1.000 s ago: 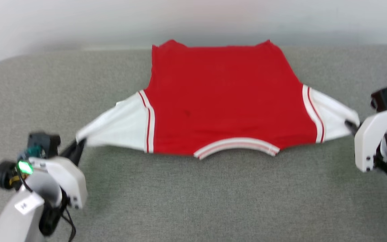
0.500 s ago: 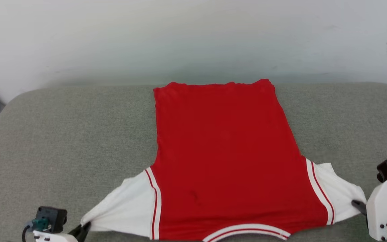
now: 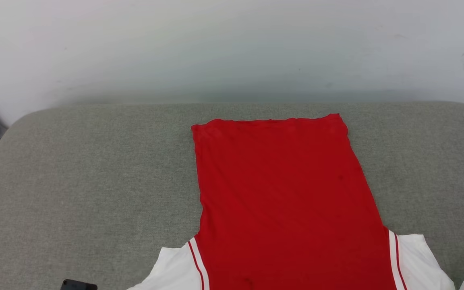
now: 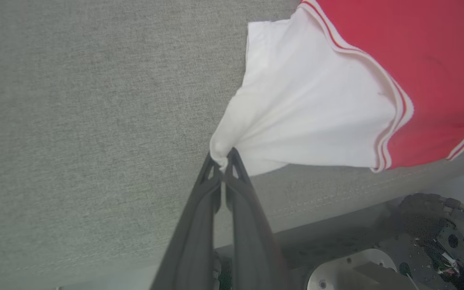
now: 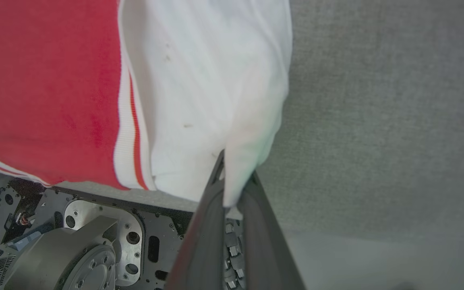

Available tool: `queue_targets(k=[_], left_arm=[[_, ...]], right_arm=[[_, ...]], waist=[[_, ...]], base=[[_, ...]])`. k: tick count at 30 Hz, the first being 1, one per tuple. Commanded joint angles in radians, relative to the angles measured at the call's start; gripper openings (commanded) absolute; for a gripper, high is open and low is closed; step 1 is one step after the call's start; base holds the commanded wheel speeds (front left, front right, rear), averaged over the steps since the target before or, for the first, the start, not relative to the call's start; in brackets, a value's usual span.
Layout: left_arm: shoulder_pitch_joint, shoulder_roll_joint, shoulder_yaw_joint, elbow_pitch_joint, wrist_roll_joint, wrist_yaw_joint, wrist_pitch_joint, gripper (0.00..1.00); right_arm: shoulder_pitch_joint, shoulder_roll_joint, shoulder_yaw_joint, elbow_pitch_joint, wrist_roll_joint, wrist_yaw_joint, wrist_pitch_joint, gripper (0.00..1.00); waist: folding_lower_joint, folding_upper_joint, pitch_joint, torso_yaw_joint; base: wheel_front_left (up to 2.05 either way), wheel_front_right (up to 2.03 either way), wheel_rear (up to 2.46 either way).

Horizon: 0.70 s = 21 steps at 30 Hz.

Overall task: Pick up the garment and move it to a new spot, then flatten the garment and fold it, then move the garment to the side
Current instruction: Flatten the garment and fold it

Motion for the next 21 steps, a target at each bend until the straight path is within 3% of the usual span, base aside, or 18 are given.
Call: queue_targets(k=[1, 3, 4, 5, 14, 21], left_arm=[[0.002, -0.004, 0.0, -0.005, 0.0, 0.008, 0.001, 0.0], [-0.011, -0.018, -0.003, -0.022, -0.014, 0.006, -0.001, 0.0], [-0.018, -0.023, -0.005, -0.03, -0.018, 0.004, 0.001, 0.0], [-0.025, -0.028, -0.01, -0.038, -0.018, 0.001, 0.004, 0.0], [-0.085, -0.033, -0.059, -0.201, -0.012, -0.006, 0.075, 0.0], [-0.142, -0.045, -0.118, -0.336, 0.022, -0.015, 0.13, 0.0]], right_arm=[[0.019, 0.0, -0.012, -0.009, -0.011, -0.002, 0.011, 0.0], [0.022, 0.015, -0.047, -0.04, -0.03, -0.002, 0.028, 0.0], [0.017, 0.023, -0.066, -0.055, -0.044, -0.002, 0.027, 0.22], [0.015, 0.032, -0.079, -0.068, -0.05, -0.002, 0.037, 1.0], [-0.139, 0.037, -0.199, -0.287, -0.039, -0.001, 0.197, 1.0], [-0.409, 0.042, -0.294, -0.299, -0.103, -0.001, 0.401, 1.0]], waist=[[0.0001, 0.0, 0.003, 0.0], [0.0001, 0.0, 0.015, 0.001], [0.0001, 0.0, 0.021, 0.003], [0.0001, 0.0, 0.027, 0.005], [0.0001, 0.0, 0.169, 0.08], [0.0001, 0.0, 0.337, 0.189]], base=[[0.0, 0.0, 0.0], [0.0, 0.0, 0.0], [0.0, 0.0, 0.0], [0.0, 0.0, 0.0], [0.0, 0.0, 0.0], [0.0, 0.0, 0.0]])
